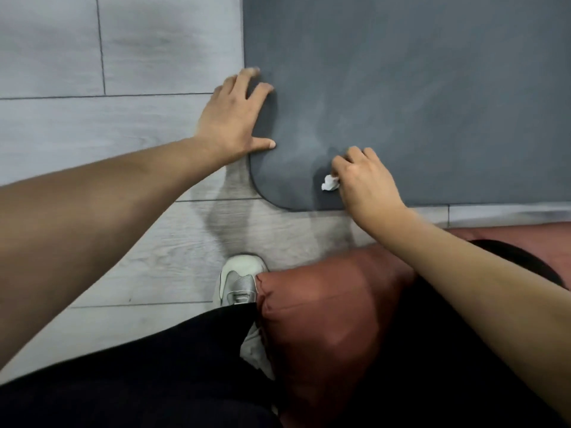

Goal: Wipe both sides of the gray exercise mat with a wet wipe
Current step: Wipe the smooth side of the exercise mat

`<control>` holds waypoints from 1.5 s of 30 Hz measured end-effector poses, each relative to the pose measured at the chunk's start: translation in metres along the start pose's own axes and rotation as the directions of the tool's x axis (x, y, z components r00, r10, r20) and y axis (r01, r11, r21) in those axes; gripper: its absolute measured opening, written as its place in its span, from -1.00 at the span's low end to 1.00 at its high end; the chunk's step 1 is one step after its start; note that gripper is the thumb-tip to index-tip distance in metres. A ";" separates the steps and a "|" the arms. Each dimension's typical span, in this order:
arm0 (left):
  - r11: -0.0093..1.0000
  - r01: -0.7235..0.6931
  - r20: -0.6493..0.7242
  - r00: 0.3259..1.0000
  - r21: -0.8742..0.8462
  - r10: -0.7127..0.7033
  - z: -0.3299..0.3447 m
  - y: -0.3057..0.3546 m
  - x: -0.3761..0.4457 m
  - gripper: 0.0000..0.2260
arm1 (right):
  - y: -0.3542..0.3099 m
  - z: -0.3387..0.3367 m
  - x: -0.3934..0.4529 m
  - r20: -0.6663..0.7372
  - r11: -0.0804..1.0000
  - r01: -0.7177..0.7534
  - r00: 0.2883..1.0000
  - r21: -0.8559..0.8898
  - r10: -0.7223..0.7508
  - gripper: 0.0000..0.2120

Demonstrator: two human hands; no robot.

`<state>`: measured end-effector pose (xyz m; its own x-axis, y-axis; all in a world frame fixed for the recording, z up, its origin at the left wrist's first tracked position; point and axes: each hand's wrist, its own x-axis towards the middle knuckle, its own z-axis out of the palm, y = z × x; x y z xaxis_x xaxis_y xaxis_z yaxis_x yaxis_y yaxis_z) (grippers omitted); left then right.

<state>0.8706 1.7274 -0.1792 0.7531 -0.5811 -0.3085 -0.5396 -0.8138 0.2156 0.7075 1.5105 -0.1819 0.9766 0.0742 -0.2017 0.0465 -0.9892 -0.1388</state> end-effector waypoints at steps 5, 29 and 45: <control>0.981 -0.181 -0.222 0.962 -0.071 0.161 0.034 0.017 -0.041 -0.86 | -0.060 0.012 0.015 -0.103 0.967 0.122 0.990 0.224 -0.101 -0.92; 0.981 -0.156 -0.396 0.913 -0.118 0.098 0.052 0.027 -0.044 -0.85 | -0.021 -0.009 0.186 -0.227 0.817 0.573 0.806 0.065 -0.547 -0.81; 0.995 0.055 -0.360 0.929 -0.081 -0.081 0.024 0.028 0.112 -0.42 | 0.099 -0.050 0.322 -0.434 0.965 0.255 0.864 -0.059 -0.255 -0.76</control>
<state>0.9309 1.6399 -0.2295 0.8791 -0.4757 0.0296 -0.4650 -0.8424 0.2721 1.0369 1.4299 -0.2124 0.9232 0.2613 0.2818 0.3060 -0.9434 -0.1279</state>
